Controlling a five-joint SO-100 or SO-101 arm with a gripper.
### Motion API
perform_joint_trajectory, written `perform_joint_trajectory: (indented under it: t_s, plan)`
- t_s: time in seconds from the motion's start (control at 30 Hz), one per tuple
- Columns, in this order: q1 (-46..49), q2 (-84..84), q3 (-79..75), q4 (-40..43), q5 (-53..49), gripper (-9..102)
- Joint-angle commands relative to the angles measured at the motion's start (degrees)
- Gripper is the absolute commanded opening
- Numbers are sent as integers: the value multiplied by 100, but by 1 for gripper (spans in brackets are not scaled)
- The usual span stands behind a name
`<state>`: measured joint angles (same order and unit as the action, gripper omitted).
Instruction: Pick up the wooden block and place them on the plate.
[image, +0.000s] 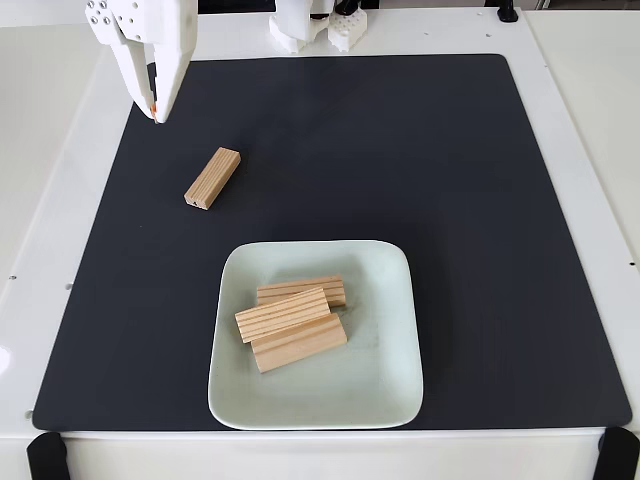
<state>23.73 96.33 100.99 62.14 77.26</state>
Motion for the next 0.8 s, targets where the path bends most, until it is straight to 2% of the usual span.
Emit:
perform_joint_trajectory:
  t_s: [0.0, 0.33, 0.77]
  plan:
    - [-272, -105, -378, -79, 378, -1]
    - [-958, -325, -431, -79, 853, -1]
    - [-967, -932, -519, -88, 870, 0]
